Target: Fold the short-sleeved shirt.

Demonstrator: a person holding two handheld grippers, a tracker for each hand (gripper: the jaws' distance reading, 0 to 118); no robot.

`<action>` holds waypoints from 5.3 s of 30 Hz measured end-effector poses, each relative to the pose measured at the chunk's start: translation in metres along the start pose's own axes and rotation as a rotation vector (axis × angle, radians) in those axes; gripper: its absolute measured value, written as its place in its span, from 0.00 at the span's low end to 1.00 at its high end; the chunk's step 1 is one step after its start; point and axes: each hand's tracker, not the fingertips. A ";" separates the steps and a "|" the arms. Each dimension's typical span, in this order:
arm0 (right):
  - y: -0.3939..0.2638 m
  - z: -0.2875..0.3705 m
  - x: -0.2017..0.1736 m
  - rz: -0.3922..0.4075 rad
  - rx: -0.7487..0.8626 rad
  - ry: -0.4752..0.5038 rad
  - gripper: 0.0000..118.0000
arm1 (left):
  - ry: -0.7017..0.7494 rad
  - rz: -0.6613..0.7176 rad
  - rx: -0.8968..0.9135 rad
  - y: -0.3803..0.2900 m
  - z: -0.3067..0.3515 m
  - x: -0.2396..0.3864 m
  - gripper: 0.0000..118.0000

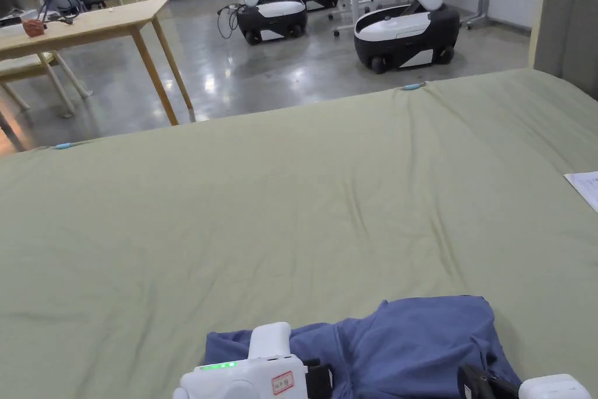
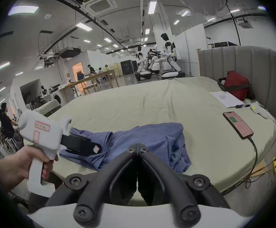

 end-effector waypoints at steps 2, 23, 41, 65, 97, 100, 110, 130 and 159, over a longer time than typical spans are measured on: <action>0.002 0.004 0.001 0.010 -0.001 -0.018 0.01 | -0.038 0.068 0.031 0.003 0.005 -0.008 0.19; 0.009 -0.016 -0.071 0.109 -0.066 0.078 0.01 | -0.369 0.605 0.182 -0.064 0.069 -0.237 1.00; 0.015 -0.006 -0.060 0.139 -0.083 -0.007 0.01 | -0.381 0.720 0.310 -0.053 0.032 -0.172 0.14; 0.009 0.017 -0.033 0.077 -0.063 0.025 0.01 | 0.106 -0.384 0.304 0.001 0.030 0.066 0.13; 0.022 -0.001 0.015 0.053 -0.087 0.006 0.01 | -0.368 0.118 0.043 -0.010 -0.012 0.042 0.20; 0.028 -0.026 0.004 0.070 -0.120 0.069 0.01 | -0.323 0.057 0.095 -0.009 0.023 0.025 0.20; 0.009 -0.133 -0.011 -0.107 -0.267 0.246 0.01 | -0.233 0.279 0.232 -0.035 0.101 -0.106 0.94; -0.002 -0.111 0.003 -0.130 -0.212 0.201 0.01 | -0.462 0.536 0.089 -0.025 -0.019 -0.086 0.24; -0.017 -0.098 -0.152 0.033 -0.318 0.291 0.01 | 0.148 0.333 0.139 0.006 0.246 -0.478 0.85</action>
